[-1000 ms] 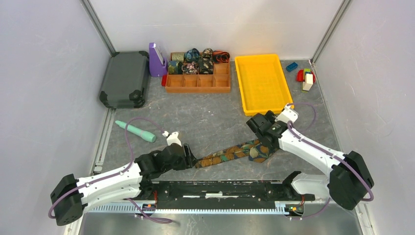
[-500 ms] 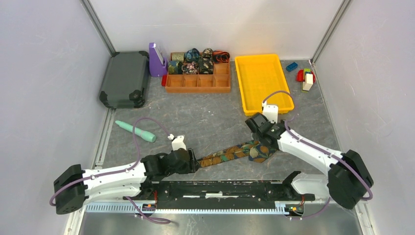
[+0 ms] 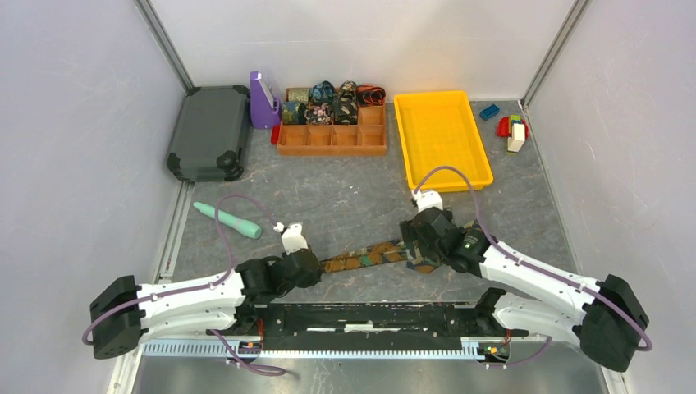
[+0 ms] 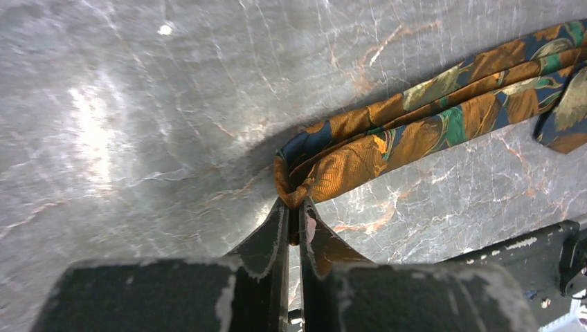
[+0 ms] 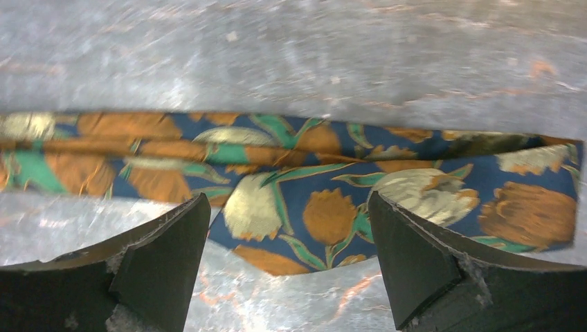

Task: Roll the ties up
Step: Flatten out the tie at the center of the board.

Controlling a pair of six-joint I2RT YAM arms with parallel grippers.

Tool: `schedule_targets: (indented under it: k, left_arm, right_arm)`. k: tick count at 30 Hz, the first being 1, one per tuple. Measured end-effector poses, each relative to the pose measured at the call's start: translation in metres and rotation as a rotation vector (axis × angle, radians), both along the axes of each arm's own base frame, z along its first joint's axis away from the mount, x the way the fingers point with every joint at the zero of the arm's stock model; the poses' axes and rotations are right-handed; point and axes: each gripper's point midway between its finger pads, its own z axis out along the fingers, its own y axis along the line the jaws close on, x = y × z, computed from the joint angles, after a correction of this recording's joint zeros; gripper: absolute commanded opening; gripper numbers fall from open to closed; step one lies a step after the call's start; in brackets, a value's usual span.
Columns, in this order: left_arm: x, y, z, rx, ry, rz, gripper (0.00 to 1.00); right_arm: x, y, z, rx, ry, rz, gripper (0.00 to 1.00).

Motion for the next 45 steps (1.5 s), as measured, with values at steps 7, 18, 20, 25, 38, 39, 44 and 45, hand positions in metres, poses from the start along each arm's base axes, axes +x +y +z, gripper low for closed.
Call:
schedule_targets:
  k: [7, 18, 20, 25, 38, 39, 44, 45]
  left_arm:
    - [0.010, 0.032, 0.018, 0.039, -0.083, 0.085, 0.04]
    - [0.010, 0.061, 0.021, 0.066, -0.108, 0.157, 0.04]
    - [0.009, 0.063, 0.018, 0.075, -0.104, 0.157, 0.04]
    - [0.009, 0.064, 0.019, 0.066, -0.108, 0.158, 0.04]
    - [0.010, 0.063, 0.025, 0.026, -0.129, 0.164, 0.03]
    - [0.010, 0.062, 0.026, 0.024, -0.130, 0.165, 0.03]
    - [0.011, 0.063, 0.028, 0.019, -0.138, 0.170, 0.02]
    - [0.011, 0.063, 0.028, 0.018, -0.138, 0.170, 0.02]
  right_arm:
    - [-0.028, 0.042, -0.017, -0.013, 0.049, 0.192, 0.89]
    - [-0.042, 0.067, -0.052, -0.119, 0.135, 0.283, 0.84]
    - [-0.039, 0.071, -0.054, -0.122, 0.135, 0.280, 0.83]
    - [-0.031, 0.079, -0.055, -0.115, 0.112, 0.263, 0.60]
    - [-0.020, 0.070, -0.056, -0.142, 0.051, 0.200, 0.00]
    - [-0.020, 0.069, -0.055, -0.146, 0.050, 0.197, 0.00]
    - [-0.021, 0.057, -0.051, -0.176, 0.052, 0.179, 0.00]
    - [-0.020, 0.053, -0.049, -0.179, 0.051, 0.172, 0.00]
